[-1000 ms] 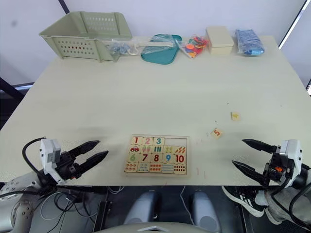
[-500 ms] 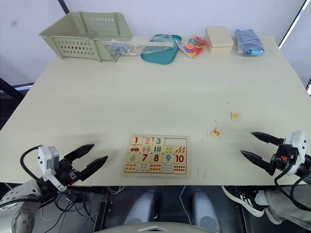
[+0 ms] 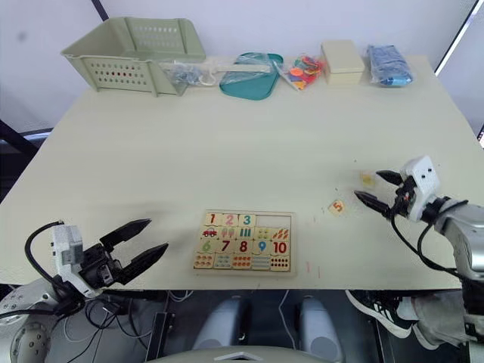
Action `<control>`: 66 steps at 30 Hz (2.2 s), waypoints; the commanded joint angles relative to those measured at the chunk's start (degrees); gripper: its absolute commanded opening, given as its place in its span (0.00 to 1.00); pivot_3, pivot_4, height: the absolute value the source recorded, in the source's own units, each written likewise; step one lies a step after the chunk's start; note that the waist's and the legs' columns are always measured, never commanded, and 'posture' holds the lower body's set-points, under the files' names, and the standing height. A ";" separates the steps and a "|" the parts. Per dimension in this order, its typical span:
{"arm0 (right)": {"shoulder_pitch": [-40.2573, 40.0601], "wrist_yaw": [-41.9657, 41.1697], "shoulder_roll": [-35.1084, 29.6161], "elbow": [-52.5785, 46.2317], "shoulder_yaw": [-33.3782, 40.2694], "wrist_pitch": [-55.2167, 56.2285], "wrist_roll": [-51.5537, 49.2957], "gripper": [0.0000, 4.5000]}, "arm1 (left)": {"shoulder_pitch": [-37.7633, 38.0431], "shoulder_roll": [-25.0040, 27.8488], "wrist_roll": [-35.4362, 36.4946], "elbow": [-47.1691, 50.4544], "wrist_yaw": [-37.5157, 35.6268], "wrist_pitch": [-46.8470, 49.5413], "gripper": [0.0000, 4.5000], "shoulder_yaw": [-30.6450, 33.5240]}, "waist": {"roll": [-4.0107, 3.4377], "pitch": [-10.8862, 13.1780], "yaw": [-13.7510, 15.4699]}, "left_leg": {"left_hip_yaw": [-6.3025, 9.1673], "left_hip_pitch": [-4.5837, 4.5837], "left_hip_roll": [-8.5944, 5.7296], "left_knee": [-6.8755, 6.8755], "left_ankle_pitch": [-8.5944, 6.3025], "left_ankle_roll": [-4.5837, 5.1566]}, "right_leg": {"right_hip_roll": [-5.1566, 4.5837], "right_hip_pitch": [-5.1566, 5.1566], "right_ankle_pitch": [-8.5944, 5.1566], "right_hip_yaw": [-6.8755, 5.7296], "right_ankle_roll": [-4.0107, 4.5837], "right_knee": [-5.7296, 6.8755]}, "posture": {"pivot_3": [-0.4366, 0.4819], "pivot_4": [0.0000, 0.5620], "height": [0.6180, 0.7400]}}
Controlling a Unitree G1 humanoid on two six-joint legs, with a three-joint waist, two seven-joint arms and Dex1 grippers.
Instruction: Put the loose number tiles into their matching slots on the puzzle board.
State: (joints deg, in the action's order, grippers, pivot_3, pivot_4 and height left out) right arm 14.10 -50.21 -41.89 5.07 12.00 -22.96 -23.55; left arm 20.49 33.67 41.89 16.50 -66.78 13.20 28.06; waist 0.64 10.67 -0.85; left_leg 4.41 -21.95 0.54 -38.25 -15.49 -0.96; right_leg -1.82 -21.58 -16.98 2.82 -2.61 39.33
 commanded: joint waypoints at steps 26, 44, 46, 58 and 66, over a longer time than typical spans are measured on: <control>35.42 -40.87 -3.97 53.56 -14.96 34.06 15.27 1.00 | -4.03 7.36 7.87 -5.22 -14.68 2.38 1.00 2.37 | -0.16 0.09 -1.63 | -0.08 -0.08 0.02 0.23 -0.07 0.10 | -0.03 -0.05 0.02 -0.04 -0.02 -0.42 | 0.48 0.27 1.00; 41.62 -33.22 -0.89 66.52 -14.33 38.43 22.87 1.00 | -5.54 7.99 7.56 -8.63 -21.45 -1.85 1.00 4.39 | -0.30 0.18 -1.64 | -0.13 -0.09 -0.01 0.27 -0.07 0.10 | -0.09 -0.10 0.03 0.02 -0.02 -0.41 | 0.48 0.27 1.00; 41.51 -32.52 -0.96 66.72 -14.04 38.35 23.05 1.00 | -5.49 7.73 7.28 -9.46 -22.47 -3.01 1.00 4.71 | -0.30 0.18 -1.64 | -0.14 -0.09 -0.01 0.27 -0.07 0.10 | -0.09 -0.10 0.03 0.02 -0.02 -0.42 | 0.48 0.27 1.00; 40.79 -31.12 -1.17 67.20 -14.26 38.92 24.62 1.00 | -4.41 10.82 8.26 -16.86 -25.72 -8.26 1.00 1.82 | -0.32 0.19 -1.68 | -0.13 -0.07 -0.01 0.27 -0.07 0.10 | -0.09 -0.10 0.03 0.02 -0.02 -0.39 | 0.48 0.27 1.00; 39.62 -31.69 -2.00 67.15 -14.70 41.19 25.94 0.83 | -4.93 10.95 8.44 -17.70 -25.72 -8.97 1.00 0.87 | -0.32 0.19 -1.68 | -0.13 -0.07 -0.01 0.29 -0.07 0.10 | -0.09 -0.11 0.03 0.02 -0.02 -0.39 | 0.48 0.27 1.00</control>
State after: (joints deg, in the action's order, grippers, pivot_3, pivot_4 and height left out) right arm 54.23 -81.71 -42.52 72.56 -3.27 16.91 1.96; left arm 15.41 43.66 49.59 -1.33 -90.46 5.09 28.56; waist 0.32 10.87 -2.53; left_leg 4.29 -22.03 0.54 -37.96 -15.56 -0.86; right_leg -1.91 -21.69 -16.95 2.84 -2.63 38.94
